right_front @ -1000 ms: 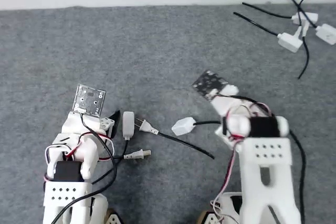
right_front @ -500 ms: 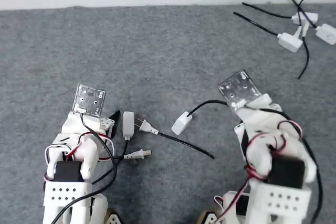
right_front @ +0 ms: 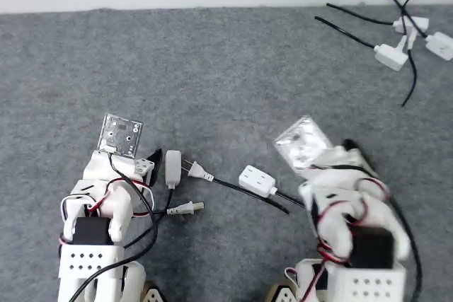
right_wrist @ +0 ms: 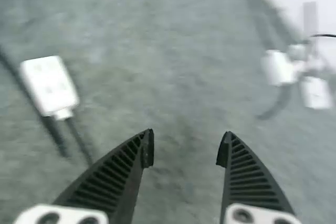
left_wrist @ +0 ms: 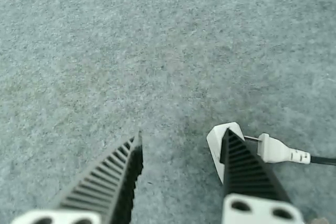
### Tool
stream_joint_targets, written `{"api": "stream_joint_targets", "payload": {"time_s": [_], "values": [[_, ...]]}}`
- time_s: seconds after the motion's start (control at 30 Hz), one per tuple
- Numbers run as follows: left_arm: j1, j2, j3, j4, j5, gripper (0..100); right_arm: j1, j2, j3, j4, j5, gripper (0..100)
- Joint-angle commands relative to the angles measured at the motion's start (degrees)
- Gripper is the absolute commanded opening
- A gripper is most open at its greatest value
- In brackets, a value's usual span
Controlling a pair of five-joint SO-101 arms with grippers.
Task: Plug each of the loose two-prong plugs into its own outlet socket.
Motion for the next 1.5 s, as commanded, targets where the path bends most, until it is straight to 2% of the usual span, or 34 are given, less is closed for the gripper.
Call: {"api": "stream_joint_targets", "payload": {"time_s": [0.0, 0.27, 0.47, 0.73, 0.87, 1.03, 1.23, 1.47], "values": [[0.35, -1.05, -0.13, -1.58, 0.09, 24, -6.81, -0.92, 7.30, -6.11, -4.48, 21.0], [0.09, -1.05, -0.13, -1.58, 0.09, 24, -26.59, -0.84, 20.13, -15.34, -7.38, 21.2], [0.00, -1.05, -0.13, -1.67, 0.09, 24, -29.67, 4.26, 20.40, -20.26, -10.73, 21.2], [-1.93, -1.14, 0.75, -3.87, 0.53, 24, -38.11, 28.44, 13.98, -29.49, -9.49, 21.2], [-3.87, -1.14, 0.92, -5.19, 0.53, 24, -38.64, 40.31, 6.33, -32.22, -6.33, 21.2], [-4.31, -1.14, 0.92, -5.19, 2.02, 24, -38.64, 52.35, -2.20, -34.51, -6.51, 21.2], [-10.99, -1.14, 0.75, -7.82, 5.36, 24, -38.64, 63.16, -11.34, -34.68, -6.59, 21.2], [-11.69, -1.14, 0.92, -8.44, 6.51, 24, -37.58, 73.27, -17.93, -38.99, -6.59, 21.0]]}}
